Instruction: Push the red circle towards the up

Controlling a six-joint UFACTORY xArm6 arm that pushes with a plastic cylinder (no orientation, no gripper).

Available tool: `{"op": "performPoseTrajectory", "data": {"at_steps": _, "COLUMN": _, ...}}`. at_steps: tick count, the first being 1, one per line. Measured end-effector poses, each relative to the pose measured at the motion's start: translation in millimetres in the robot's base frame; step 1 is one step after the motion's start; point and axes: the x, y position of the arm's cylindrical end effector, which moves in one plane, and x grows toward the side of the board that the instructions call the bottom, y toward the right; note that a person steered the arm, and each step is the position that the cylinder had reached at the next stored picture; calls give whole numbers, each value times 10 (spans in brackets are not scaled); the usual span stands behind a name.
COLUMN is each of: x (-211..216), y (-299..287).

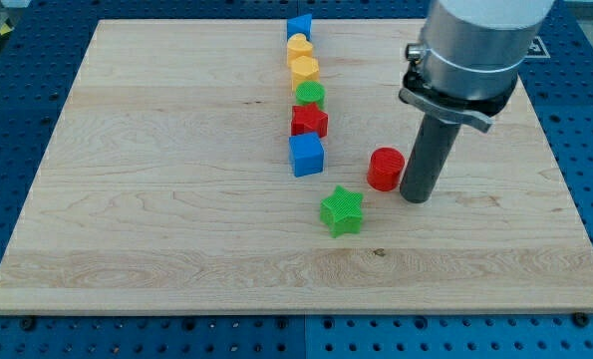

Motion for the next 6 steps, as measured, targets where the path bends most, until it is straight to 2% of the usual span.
{"op": "performPoseTrajectory", "data": {"at_steps": 1, "x": 297, "y": -7}}
{"op": "performPoseTrajectory", "data": {"at_steps": 2, "x": 150, "y": -18}}
{"op": "performPoseTrajectory", "data": {"at_steps": 3, "x": -183, "y": -18}}
{"op": "performPoseTrajectory", "data": {"at_steps": 5, "x": -30, "y": -89}}
{"op": "performPoseTrajectory", "data": {"at_steps": 6, "x": -114, "y": -304}}
